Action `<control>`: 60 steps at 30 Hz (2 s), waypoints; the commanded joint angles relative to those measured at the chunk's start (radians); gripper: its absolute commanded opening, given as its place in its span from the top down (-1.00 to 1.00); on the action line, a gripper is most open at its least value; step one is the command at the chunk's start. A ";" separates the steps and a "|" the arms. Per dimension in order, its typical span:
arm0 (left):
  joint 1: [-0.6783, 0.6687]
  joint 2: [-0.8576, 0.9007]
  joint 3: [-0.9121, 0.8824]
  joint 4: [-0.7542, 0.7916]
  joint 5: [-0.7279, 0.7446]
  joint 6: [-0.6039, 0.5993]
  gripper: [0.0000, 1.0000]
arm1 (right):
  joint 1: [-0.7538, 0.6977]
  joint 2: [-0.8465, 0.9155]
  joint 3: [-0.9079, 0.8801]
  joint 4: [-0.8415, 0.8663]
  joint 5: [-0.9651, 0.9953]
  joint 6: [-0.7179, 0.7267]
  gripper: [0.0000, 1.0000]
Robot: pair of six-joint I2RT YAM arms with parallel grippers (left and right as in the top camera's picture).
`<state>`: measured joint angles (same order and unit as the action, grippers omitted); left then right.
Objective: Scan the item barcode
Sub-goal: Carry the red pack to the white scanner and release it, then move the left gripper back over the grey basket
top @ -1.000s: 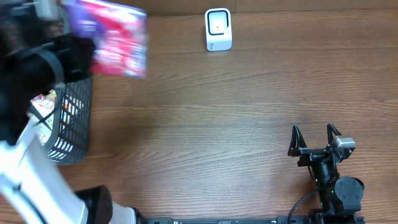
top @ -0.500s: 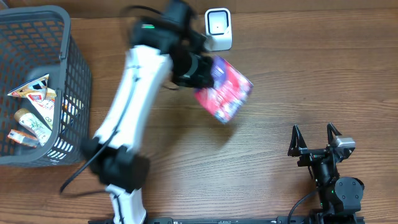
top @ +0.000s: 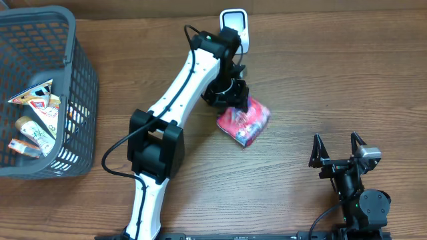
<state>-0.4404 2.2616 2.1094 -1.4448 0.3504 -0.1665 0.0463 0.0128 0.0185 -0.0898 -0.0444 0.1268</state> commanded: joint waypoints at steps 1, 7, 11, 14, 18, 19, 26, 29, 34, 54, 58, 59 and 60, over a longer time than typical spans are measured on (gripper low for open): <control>0.050 -0.019 0.142 -0.056 -0.017 -0.013 -0.99 | -0.003 -0.010 -0.010 0.007 0.010 -0.004 -1.00; 0.140 -0.020 0.551 -0.245 -0.022 -0.008 -1.00 | -0.003 -0.010 -0.010 0.007 0.010 -0.004 -1.00; 0.219 -0.098 0.727 -0.245 -0.008 0.006 -0.99 | -0.003 -0.010 -0.010 0.007 0.010 -0.004 -1.00; 0.294 -0.193 0.749 -0.245 -0.034 0.006 -1.00 | -0.003 -0.010 -0.010 0.007 0.010 -0.004 -1.00; 0.461 -0.349 0.746 -0.245 -0.082 0.010 -0.99 | -0.003 -0.010 -0.010 0.007 0.010 -0.004 -1.00; 0.519 -0.388 0.746 -0.245 -0.096 0.010 -0.99 | -0.003 -0.010 -0.010 0.007 0.010 -0.004 -1.00; 0.979 -0.554 0.723 -0.245 -0.118 0.061 -1.00 | -0.003 -0.010 -0.010 0.007 0.010 -0.004 -1.00; 1.136 -0.563 0.667 -0.245 -0.131 -0.014 -0.99 | -0.003 -0.010 -0.010 0.007 0.010 -0.004 -1.00; 1.203 -0.540 0.503 -0.242 -0.244 -0.148 -0.99 | -0.003 -0.010 -0.010 0.007 0.010 -0.004 -1.00; 1.133 -0.185 0.288 -0.127 -0.525 -0.191 -0.99 | -0.003 -0.010 -0.010 0.007 0.010 -0.004 -1.00; 1.088 -0.130 0.288 -0.112 -0.572 -0.205 -0.99 | -0.003 -0.010 -0.010 0.007 0.010 -0.004 -1.00; 1.078 -0.119 0.288 -0.099 -0.590 -0.206 -0.99 | -0.003 -0.010 -0.010 0.007 0.010 -0.004 -1.00; 1.073 -0.108 0.288 -0.089 -0.606 -0.208 -0.99 | -0.003 -0.010 -0.010 0.007 0.010 -0.004 -1.00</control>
<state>0.6571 2.1262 2.3997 -1.5517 -0.1715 -0.3466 0.0463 0.0128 0.0185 -0.0898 -0.0441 0.1268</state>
